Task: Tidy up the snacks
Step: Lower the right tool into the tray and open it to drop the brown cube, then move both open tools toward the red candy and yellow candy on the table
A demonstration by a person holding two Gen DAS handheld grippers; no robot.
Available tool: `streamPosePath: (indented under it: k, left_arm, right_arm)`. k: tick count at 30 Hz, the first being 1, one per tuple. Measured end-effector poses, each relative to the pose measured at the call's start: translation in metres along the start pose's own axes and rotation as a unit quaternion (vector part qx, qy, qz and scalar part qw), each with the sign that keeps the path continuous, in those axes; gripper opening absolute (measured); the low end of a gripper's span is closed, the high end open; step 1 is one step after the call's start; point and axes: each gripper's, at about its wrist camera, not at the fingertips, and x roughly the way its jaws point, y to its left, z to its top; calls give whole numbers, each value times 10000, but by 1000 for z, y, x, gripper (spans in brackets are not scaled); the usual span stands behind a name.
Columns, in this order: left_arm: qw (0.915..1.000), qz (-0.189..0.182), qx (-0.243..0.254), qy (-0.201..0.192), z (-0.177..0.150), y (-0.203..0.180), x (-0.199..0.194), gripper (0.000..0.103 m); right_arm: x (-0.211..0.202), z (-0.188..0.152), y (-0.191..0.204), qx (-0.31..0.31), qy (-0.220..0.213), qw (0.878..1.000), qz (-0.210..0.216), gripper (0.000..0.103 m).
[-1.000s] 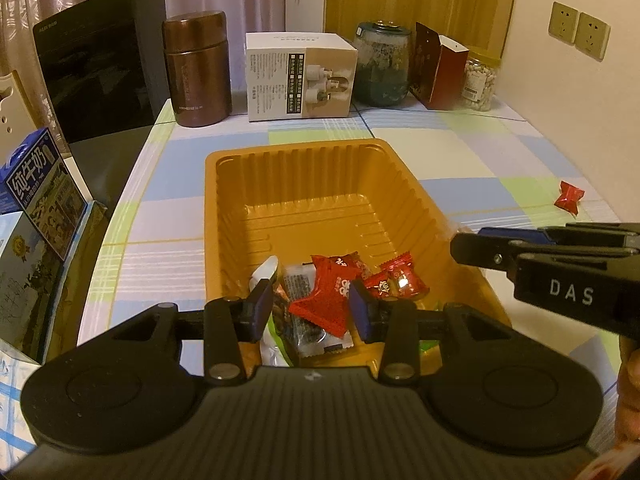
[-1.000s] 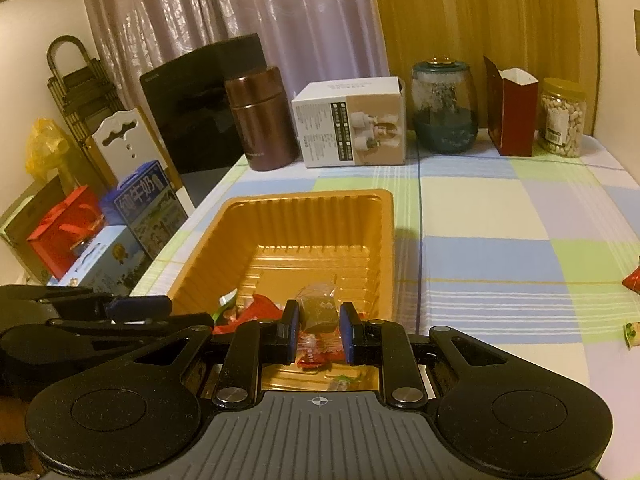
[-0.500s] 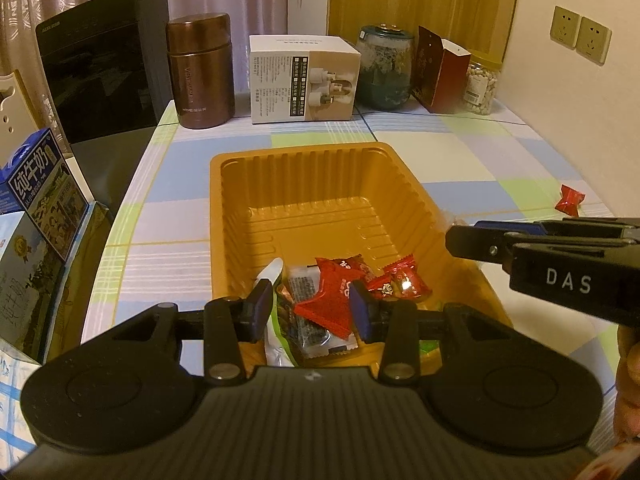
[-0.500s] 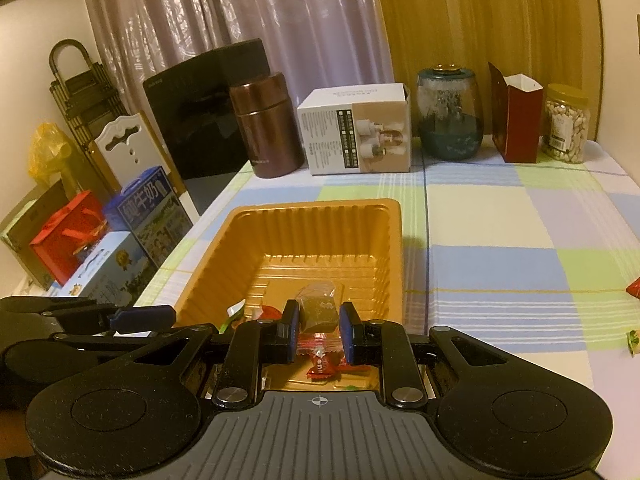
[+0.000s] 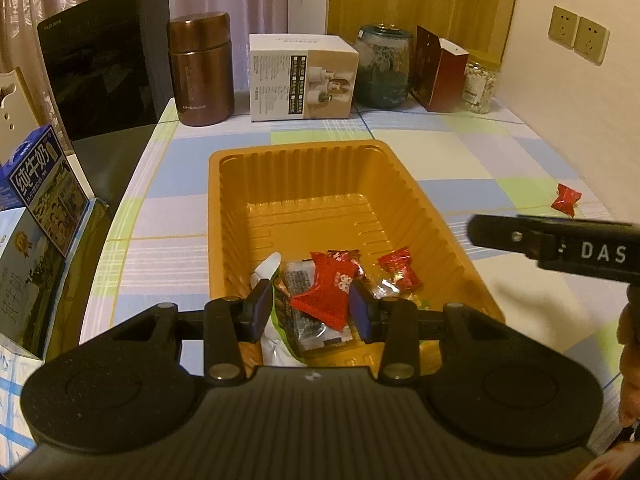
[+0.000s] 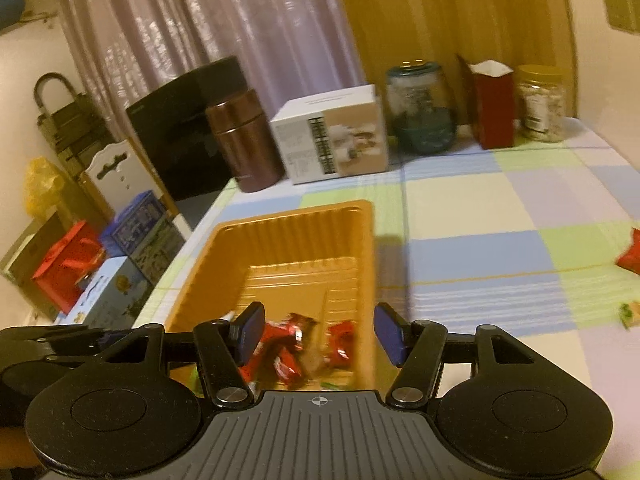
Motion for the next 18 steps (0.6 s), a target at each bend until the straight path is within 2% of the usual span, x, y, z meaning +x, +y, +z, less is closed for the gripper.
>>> streamPosePath:
  k: [5,10,15,18]
  left_arm:
    - [10000,-42,-3,-62,-1,-12,-14,39]
    - [9998,-95,-1,-173,-4,-31,-30,54]
    - [9993,-268,21,-252,-6,-55,-46,55]
    - [9988,-380,44,-300,-8,-72,-54,59]
  right_arm:
    - [-30,-7,-20,228,-73,9995,-188,61]
    - [-69,-20,-38,400,-217,9979,-454,61]
    - [-103,-33,-52,406,-289,9961,-723,61]
    - [-126,-40,-64,498,-353,9941,-893,61]
